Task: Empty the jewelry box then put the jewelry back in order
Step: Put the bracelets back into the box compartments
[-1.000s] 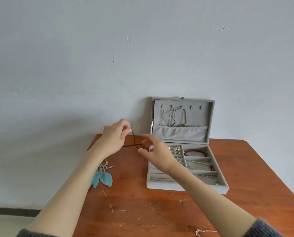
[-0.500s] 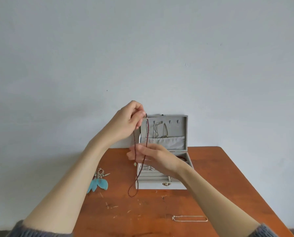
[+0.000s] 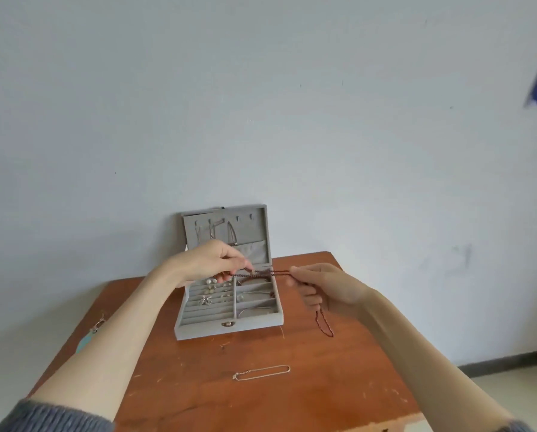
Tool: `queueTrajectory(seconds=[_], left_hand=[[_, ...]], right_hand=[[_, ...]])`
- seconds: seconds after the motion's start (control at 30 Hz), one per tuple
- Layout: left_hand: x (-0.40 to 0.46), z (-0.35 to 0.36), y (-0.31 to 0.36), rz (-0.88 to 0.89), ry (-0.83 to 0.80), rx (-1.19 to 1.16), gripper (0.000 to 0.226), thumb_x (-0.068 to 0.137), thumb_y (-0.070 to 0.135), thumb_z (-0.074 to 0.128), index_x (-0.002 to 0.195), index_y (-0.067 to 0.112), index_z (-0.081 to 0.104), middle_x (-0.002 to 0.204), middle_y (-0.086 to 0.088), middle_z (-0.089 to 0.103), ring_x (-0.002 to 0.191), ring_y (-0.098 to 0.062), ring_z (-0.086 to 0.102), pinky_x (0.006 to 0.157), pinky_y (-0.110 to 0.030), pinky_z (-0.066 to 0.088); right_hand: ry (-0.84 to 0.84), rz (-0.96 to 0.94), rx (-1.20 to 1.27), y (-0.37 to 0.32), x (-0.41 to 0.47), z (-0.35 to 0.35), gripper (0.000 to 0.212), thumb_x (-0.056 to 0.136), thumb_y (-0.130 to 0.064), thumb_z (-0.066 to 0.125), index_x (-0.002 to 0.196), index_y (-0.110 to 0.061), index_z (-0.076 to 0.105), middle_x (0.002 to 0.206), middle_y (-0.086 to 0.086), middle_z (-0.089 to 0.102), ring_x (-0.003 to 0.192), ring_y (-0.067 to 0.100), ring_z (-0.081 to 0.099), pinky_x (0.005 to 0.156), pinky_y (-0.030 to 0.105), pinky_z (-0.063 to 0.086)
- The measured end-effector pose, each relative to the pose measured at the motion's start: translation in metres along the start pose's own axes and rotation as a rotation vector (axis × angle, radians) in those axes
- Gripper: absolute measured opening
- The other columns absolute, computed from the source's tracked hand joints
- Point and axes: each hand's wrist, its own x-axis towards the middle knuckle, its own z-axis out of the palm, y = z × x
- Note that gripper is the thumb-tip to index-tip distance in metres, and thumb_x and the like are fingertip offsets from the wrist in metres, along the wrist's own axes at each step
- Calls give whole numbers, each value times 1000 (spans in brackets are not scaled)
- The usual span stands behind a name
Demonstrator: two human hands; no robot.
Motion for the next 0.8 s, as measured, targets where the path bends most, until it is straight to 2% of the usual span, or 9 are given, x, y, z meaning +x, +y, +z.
queueTrajectory(seconds=[0.07, 0.13, 0.27, 0.33, 0.43, 0.5, 0.57, 0.67, 0.8], left_hand=[[12, 14, 6, -18, -158, -44, 18, 87, 20, 58, 100, 17, 70, 64, 7, 58, 55, -2, 49, 57, -15, 43], [28, 28, 13, -23, -254, 13, 18, 85, 21, 61, 101, 19, 70, 66, 12, 63, 56, 2, 51, 59, -13, 45], [61, 51, 16, -42, -334, 224, 20, 84, 20, 65, 104, 17, 70, 82, 9, 67, 57, 5, 52, 57, -9, 43], [75, 61, 12, -42, -346, 270, 14, 85, 25, 65, 95, 21, 73, 76, 13, 67, 58, 3, 50, 54, -9, 40], [95, 69, 0, -52, -233, 255, 18, 89, 32, 57, 79, 28, 72, 57, 16, 58, 50, 2, 46, 51, -10, 37], [109, 73, -11, -65, -108, 284, 25, 93, 34, 50, 77, 26, 68, 60, 12, 55, 48, 3, 45, 52, -13, 36], [126, 77, -20, -57, 23, 346, 28, 95, 30, 47, 76, 22, 65, 64, 12, 55, 53, 1, 48, 54, -15, 37], [159, 83, -27, -64, 211, 304, 28, 96, 24, 45, 75, 15, 62, 68, 4, 60, 54, -4, 53, 53, -15, 39], [207, 96, -24, -96, 321, 208, 27, 95, 18, 47, 85, 1, 67, 73, -6, 63, 57, -11, 54, 59, -22, 43]], right_hand=[[54, 22, -15, 7, -8, -17, 32, 98, -30, 43, 76, -11, 58, 54, -6, 29, 45, 8, 26, 44, 16, 27], [99, 38, -4, 15, -13, -32, 32, 98, -30, 43, 74, -12, 56, 52, -8, 30, 44, 8, 25, 42, 16, 26], [150, 64, 40, 28, -14, -52, 31, 97, -30, 45, 73, -13, 54, 52, -8, 30, 43, 8, 25, 42, 17, 25], [164, 73, 81, 33, -11, -60, 30, 97, -29, 45, 73, -13, 53, 53, -7, 29, 43, 8, 26, 42, 17, 25], [183, 79, 158, 40, -2, -72, 29, 98, -28, 44, 74, -12, 52, 55, -5, 27, 43, 8, 27, 43, 18, 26], [196, 95, 191, 45, 4, -79, 28, 97, -27, 45, 76, -11, 53, 55, -5, 29, 43, 8, 28, 45, 18, 27], [209, 125, 195, 52, 9, -85, 26, 97, -26, 47, 79, -9, 55, 54, -5, 33, 45, 9, 33, 47, 19, 29], [244, 152, 154, 63, 15, -93, 22, 96, -22, 48, 83, -6, 57, 56, -2, 42, 49, 11, 41, 50, 22, 35], [312, 153, 153, 72, 15, -97, 19, 95, -15, 49, 91, -1, 61, 61, 4, 57, 52, 13, 56, 50, 21, 46]])
